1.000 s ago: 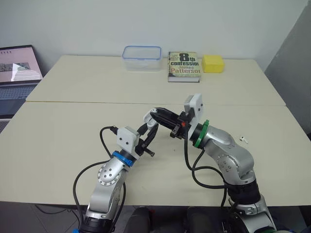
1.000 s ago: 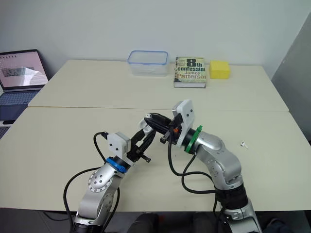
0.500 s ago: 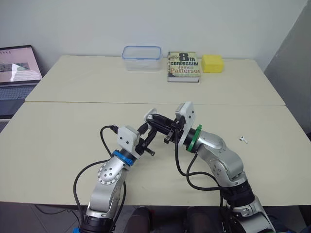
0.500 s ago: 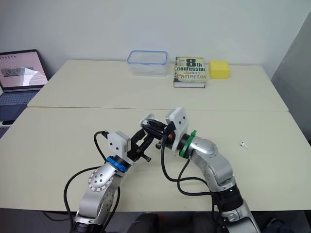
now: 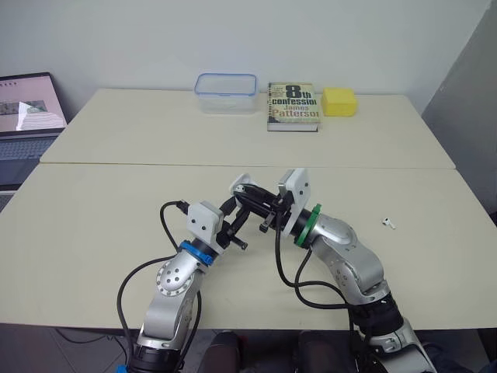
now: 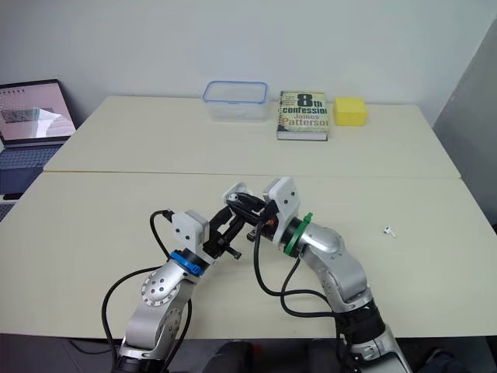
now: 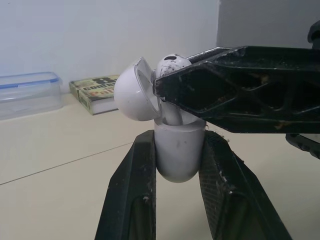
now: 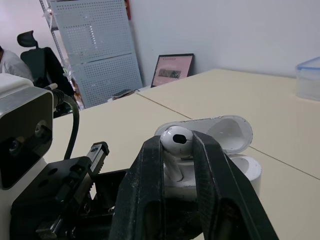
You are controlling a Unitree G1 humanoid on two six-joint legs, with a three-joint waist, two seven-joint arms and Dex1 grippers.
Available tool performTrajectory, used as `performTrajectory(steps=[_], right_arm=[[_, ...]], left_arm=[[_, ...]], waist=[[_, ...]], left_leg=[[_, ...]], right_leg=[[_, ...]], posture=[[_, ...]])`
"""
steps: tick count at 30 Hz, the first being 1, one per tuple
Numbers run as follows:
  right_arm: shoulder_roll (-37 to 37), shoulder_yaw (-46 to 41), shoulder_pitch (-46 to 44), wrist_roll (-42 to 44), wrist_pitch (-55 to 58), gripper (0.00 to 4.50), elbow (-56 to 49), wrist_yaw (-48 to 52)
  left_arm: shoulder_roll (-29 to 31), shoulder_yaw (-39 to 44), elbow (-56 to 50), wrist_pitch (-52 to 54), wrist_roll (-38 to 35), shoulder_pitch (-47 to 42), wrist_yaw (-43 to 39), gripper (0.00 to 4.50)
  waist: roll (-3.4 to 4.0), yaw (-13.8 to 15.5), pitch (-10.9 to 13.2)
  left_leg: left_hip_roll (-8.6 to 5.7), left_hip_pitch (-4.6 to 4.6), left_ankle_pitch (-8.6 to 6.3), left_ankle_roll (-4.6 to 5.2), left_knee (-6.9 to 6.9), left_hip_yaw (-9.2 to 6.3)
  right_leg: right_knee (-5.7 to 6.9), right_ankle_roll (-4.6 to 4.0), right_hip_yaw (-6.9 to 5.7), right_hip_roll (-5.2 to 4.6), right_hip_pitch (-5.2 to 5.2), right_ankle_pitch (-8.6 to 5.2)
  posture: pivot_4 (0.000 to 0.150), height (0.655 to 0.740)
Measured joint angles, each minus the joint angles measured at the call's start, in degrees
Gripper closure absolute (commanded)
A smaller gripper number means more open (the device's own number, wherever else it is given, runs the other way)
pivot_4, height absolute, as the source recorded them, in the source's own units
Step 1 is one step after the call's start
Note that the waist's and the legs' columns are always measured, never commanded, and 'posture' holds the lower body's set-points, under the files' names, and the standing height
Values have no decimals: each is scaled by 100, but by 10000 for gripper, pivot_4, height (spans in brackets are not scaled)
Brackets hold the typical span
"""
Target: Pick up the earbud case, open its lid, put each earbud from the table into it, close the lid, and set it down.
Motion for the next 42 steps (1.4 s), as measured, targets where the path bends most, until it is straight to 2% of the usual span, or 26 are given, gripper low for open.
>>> performTrajectory(steps=[1, 12, 13, 17, 21, 29, 32, 34, 37, 42], right_arm=[[1, 8, 16, -11, -15, 40827, 0, 1], [-23, 43, 35, -170, -114, 1930, -6, -100], [-43, 32, 35, -166, -82, 252, -9, -109], [-372, -107, 52, 25, 251, 0, -353, -25], [-1400, -773, 213, 650, 754, 0, -1251, 400], [-3314, -2328, 755, 1703, 1704, 0, -2144, 909], [-3889, -3074, 1533, 1841, 1973, 0, -2308, 976], [-4244, -3621, 2566, 1772, 2001, 0, -2431, 1189], [-4318, -4171, 3546, 1513, 1878, 0, -2449, 1314], [-4070, -5022, 4556, 954, 1374, 0, -2216, 1231]], left_arm=[[0, -6, 0, 4, 3, 3, 0, 36990], [-1, 20, 14, 21, 13, 7, 16, 36990], [-6, 15, 10, 16, 12, 7, 11, 36990], [-25, 3, -4, 8, 11, 4, 11, 36990], [-26, 18, -9, -6, 10, 11, 12, 36990], [-81, -14, 73, -27, 9, -62, -7, 36990], [-78, 8, 110, -34, 5, -95, -24, 36990], [-67, 35, 171, -45, -10, -109, -78, 36990], [-67, 44, 330, -49, -34, -145, -152, 36990], [-80, 30, 456, -153, -96, -234, -252, 36990]], waist=[[0, 0, 0], [0, -1, 0], [0, -1, 0], [0, 5, 0], [0, 31, 0], [0, 35, 0], [0, 63, 0], [0, 128, 0], [2, 121, -1], [2, 106, -2]], left_leg=[[0, 0, 0, 0, 0, 0], [1, 0, 0, 0, 0, -1], [1, 0, 0, 0, 0, -1], [0, -3, 0, 0, 0, -2], [-4, -7, 0, 0, 2, -1], [-1, -9, -1, 1, 1, 12], [-4, -11, 0, 1, 1, 13], [-3, -12, -1, 1, 1, 14], [-2, -4, -1, 1, 4, 27], [0, 3, 0, 1, 4, 27]], right_leg=[[0, 0, 0, 0, 0, 0], [0, 0, 0, 1, 0, 0], [0, 0, 0, 1, 0, 0], [-2, 0, 0, 0, -1, 0], [-8, 0, 0, -4, 2, 0], [-10, 0, -6, 0, 3, -2], [-13, 0, -7, -2, 5, -2], [-18, 1, -8, -1, 6, -2], [-17, 26, 4, 0, 8, -16], [-19, 26, 2, 2, 17, -17]], posture=[[1500, 7320], [1500, 7320], [1500, 7320], [1500, 7320], [1500, 7320], [1500, 7320], [1500, 7320], [1500, 7320], [1500, 7320], [1500, 7320]])
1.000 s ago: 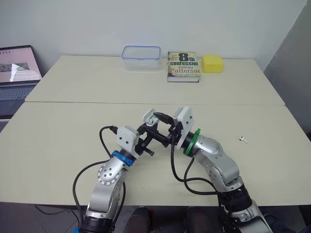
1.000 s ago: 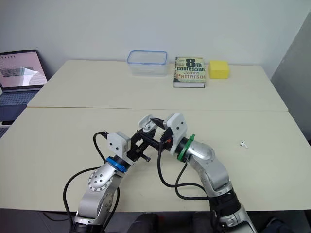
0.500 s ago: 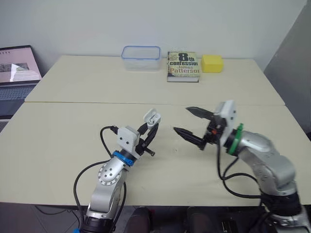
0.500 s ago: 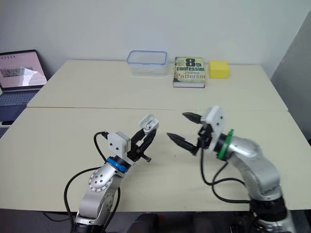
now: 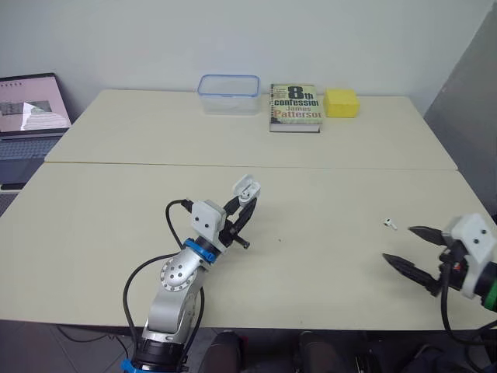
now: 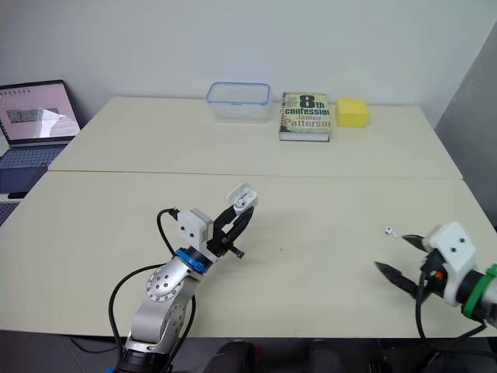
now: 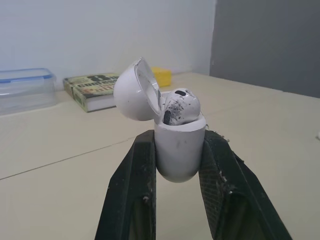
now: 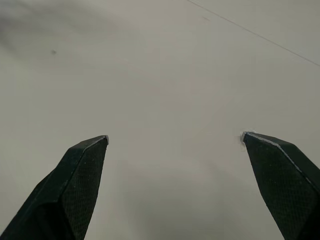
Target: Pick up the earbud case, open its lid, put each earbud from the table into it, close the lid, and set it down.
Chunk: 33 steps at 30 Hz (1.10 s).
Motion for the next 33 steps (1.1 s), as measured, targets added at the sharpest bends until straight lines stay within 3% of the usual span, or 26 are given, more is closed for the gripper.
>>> performTrajectory(steps=[14, 20, 25, 33], right_arm=[[279, 71, 77, -602, -375, 0, 596, -385], [294, 971, -1085, -840, -336, 0, 1191, -764], [395, 1812, -2167, -1183, -510, 0, 2360, -933], [428, 2402, -3137, -1561, -1298, 0, 3935, -719]], left_arm=[[6, 4, 45, -27, -10, -81, -67, 36990], [-1, -15, 61, -40, -9, -93, -96, 36990], [2, -19, 73, -55, -6, -107, -111, 36990], [26, -19, 77, -58, -3, -93, -105, 36990]], waist=[[3, -20, -2], [4, -73, -2], [5, -72, -2], [5, -79, -3]], left_leg=[[-1, -3, 0, 0, -1, -1], [-3, 2, 0, 0, 0, 0], [-4, 0, 0, 0, -2, 0], [-3, 8, 0, 0, 0, 0]], right_leg=[[-6, 0, 1, -1, 0, 0], [-5, -1, 2, 0, 5, 0], [-9, -3, 1, -1, 5, 1], [-6, -27, 2, -1, 12, 16]], posture=[[1500, 7320], [1500, 7320], [1500, 7320], [1500, 7320]])
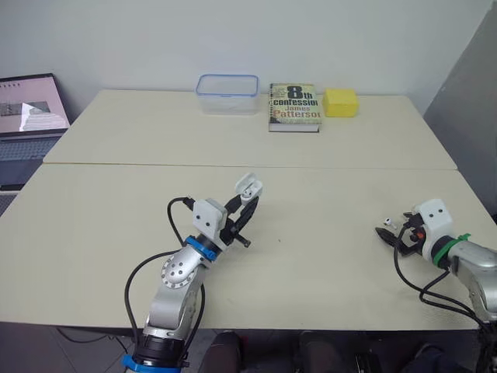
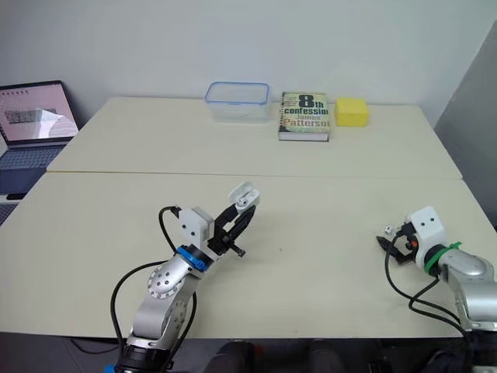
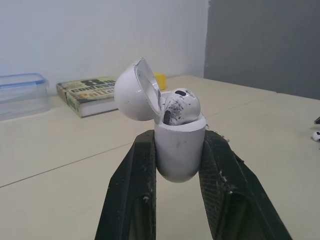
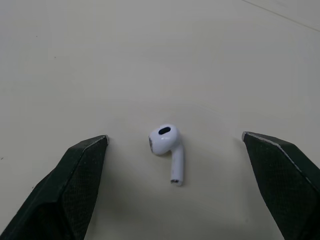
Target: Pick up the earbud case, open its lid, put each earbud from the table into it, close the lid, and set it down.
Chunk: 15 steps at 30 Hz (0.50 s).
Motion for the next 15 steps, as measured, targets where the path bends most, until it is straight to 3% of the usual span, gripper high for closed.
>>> performTrajectory(steps=[4, 6, 8, 15], right_arm=[[5, 92, -207, 7, -213, 0, 370, 159], [12, 94, -265, 21, -194, 3633, 462, 216], [37, 96, -302, 109, -62, 9009, 501, 289], [-7, 24, -186, 576, 742, 34144, 124, 544]], left_arm=[[10, -6, -28, 2, 4, 75, 11, 36990], [11, -8, -36, 5, 5, 124, 17, 36990], [22, -8, -36, 19, 6, 140, 25, 36990], [50, -10, -41, 42, 7, 140, 42, 36990]], waist=[[-1, -19, 0], [-1, -20, 0], [-1, -17, 0], [-1, -1, -1]], left_leg=[[2, 21, 0, 0, 0, 2], [3, 39, 0, 0, -1, 1], [3, 44, 0, 0, 0, -1], [2, 39, -1, 0, -2, -6]], right_leg=[[-1, 0, 3, 1, 18, 0], [-2, 9, 2, 1, 37, -5], [-3, 24, 1, 1, 44, -15], [-8, 22, -2, 0, 44, -14]], posture=[[1500, 7320], [1500, 7320], [1500, 7320], [1500, 7320]])
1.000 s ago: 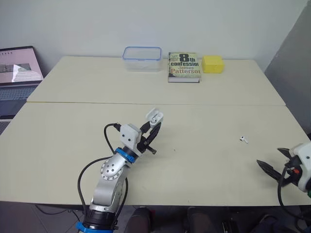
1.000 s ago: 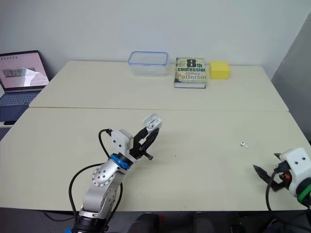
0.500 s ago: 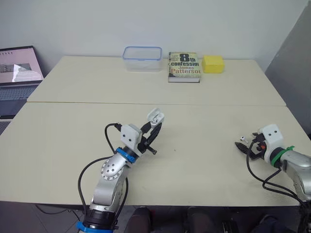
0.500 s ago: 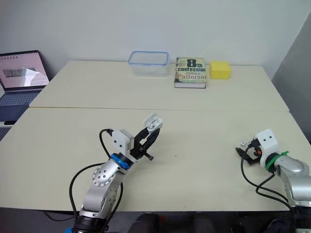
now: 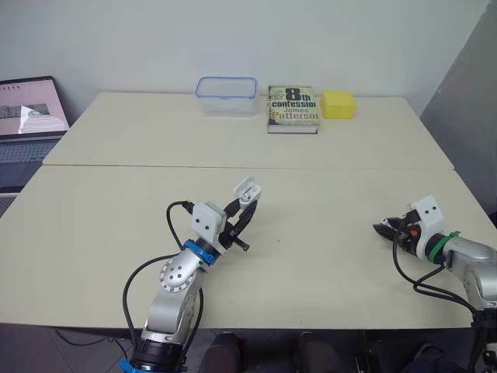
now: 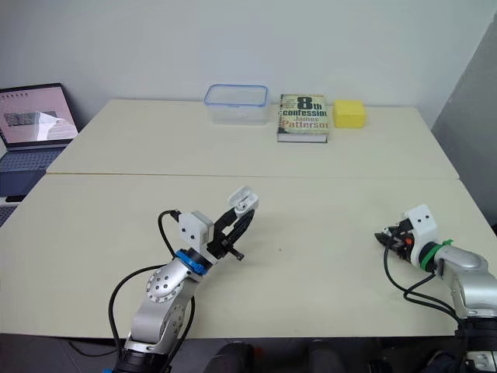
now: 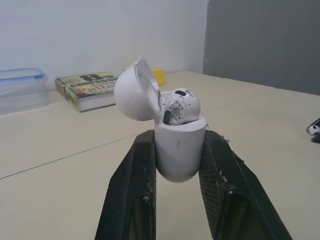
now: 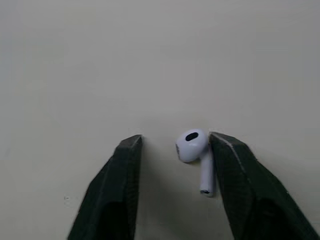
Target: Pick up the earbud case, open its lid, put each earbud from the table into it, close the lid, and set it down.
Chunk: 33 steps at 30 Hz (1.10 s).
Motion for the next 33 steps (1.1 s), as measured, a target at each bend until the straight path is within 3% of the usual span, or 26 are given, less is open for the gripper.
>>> performTrajectory(steps=[2, 14, 19, 33], right_arm=[[-118, 4, 103, 67, 190, 40653, -236, 93], [-1807, 894, 1569, -64, -116, 41063, -2698, 1729], [-2395, 970, 1795, -320, -590, 41063, -2628, 2230], [-2881, 1316, 1163, -824, -1883, 41063, -1372, 3162]], left_arm=[[18, -4, -8, 6, 0, 1, -1, 36990], [66, -71, -216, 37, -2, 183, 16, 36990], [66, -102, -281, 69, -1, 260, 69, 36990], [147, -98, -597, 269, 2, 538, 156, 36990]], waist=[[1, 4, 0], [2, 15, 1], [3, 11, 0], [2, 38, 0]], left_leg=[[0, -6, 0, 0, -1, -1], [-1, -24, 0, 0, 1, -7], [2, -25, 0, 0, 1, -5], [-2, -33, 0, 0, 3, -3]], right_leg=[[-1, 0, -1, 0, -6, 0], [-20, 4, -9, -1, -12, -1], [-55, 19, -8, 0, 0, 17], [-66, 24, -6, -3, -1, 22]], posture=[[1500, 7320], [1500, 7320], [1500, 7320], [1500, 7320]])
